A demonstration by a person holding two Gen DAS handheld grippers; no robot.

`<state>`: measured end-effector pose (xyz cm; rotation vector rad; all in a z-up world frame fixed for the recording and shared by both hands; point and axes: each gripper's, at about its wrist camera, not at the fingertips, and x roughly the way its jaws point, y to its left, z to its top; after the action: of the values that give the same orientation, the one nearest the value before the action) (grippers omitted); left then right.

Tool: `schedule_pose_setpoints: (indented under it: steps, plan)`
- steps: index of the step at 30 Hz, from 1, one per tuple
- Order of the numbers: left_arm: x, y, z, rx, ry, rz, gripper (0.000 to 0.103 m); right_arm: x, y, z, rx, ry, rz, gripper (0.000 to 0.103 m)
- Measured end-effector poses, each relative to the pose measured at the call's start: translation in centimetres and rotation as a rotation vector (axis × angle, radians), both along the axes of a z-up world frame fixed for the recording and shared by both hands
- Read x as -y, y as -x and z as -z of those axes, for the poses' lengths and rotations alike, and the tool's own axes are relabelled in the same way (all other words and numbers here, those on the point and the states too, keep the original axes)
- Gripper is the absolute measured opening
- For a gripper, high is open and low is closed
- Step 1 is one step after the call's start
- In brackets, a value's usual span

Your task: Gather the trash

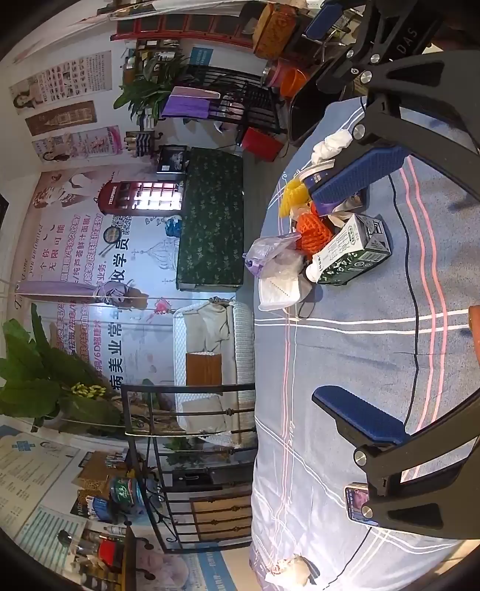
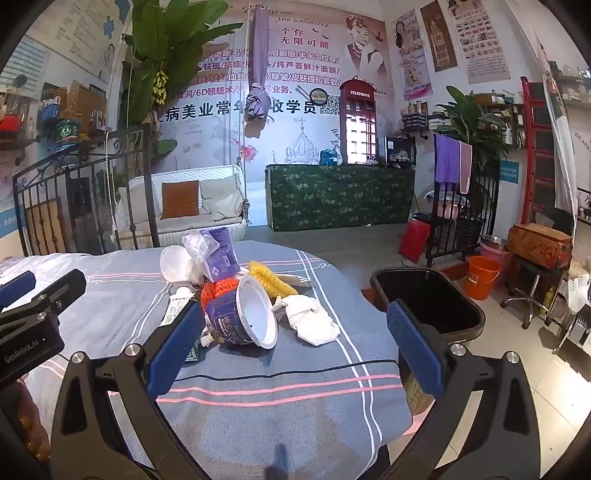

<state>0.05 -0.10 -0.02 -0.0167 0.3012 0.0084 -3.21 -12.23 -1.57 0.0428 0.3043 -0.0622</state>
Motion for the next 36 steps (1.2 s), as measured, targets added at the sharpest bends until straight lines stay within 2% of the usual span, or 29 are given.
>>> schedule_pose_setpoints:
  steps: [36]
  plan:
    - [-0.8, -0.7, 1.0, -0.006, 0.029, 0.012, 0.098, -0.4, -0.6, 0.4, -0.02, -0.002, -0.009, 0.098]
